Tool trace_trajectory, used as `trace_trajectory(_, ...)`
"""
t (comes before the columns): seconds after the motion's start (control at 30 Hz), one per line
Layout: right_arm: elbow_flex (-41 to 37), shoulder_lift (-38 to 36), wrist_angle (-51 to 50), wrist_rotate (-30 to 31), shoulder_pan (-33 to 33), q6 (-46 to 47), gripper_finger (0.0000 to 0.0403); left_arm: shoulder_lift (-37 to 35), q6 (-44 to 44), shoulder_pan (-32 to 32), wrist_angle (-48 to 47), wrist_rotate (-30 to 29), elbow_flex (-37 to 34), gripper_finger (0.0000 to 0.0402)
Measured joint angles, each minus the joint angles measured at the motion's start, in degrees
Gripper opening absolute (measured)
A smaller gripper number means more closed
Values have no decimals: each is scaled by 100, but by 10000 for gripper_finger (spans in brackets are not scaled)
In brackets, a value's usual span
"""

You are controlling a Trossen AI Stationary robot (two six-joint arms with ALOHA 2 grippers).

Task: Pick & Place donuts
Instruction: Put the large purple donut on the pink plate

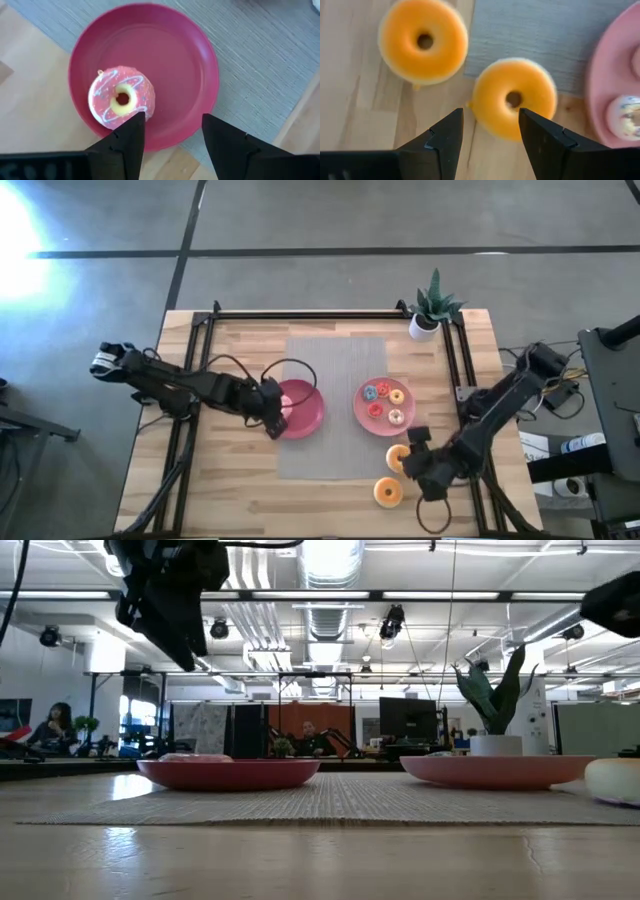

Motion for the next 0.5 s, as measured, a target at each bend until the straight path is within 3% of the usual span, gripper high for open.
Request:
trace_trajectory(0.3, 10, 953, 242, 17, 108, 43, 183, 171, -180, -105, 22, 7, 0, 170)
trace_trajectory(0.5, 100, 1210, 211, 32, 106, 207, 183, 177, -185, -105, 20, 10, 0, 170)
